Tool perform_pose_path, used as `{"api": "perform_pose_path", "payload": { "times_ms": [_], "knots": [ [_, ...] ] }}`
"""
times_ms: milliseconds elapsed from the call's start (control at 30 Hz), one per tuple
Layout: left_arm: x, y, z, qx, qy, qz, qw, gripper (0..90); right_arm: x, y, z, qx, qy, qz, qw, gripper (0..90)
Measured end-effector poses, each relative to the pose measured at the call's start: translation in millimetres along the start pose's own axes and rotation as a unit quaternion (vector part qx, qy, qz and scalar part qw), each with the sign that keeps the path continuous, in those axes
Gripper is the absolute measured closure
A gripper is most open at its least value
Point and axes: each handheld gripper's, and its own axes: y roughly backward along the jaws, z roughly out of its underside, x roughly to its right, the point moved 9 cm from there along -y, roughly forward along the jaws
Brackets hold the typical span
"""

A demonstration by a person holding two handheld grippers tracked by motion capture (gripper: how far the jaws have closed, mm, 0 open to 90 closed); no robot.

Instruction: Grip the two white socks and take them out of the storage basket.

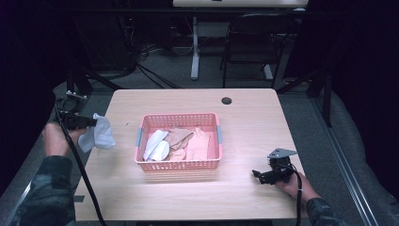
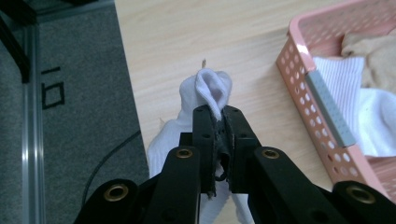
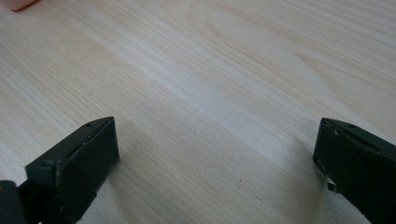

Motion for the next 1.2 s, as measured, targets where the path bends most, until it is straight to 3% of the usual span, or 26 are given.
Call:
{"api": "perform_pose_path", "payload": {
  "times_ms": [400,667,1000,1200],
  "knots": [
    [5.3,-36.1,22.4,-0.022,0.009,0.009,0.9997,84.8,-0.4,-0.5,-0.3,0.003,-0.003,0.001,1.0,0.0],
    [15.9,-80.3,53.4,-0.05,0.024,0.026,0.9981,84.6,0.0,0.0,0.0,0.0,0.0,0.0,1.0,0.0],
    [18.5,-106.9,65.3,-0.074,0.02,0.013,0.997,84.1,0.0,0.0,-0.1,0.0,0.0,0.0,1.0,0.0],
    [19.7,-119.9,69.2,-0.077,0.032,0.02,0.9963,82.9,0.1,0.0,-0.1,0.0,0.0,0.0,1.0,0.0]
  ]
}}
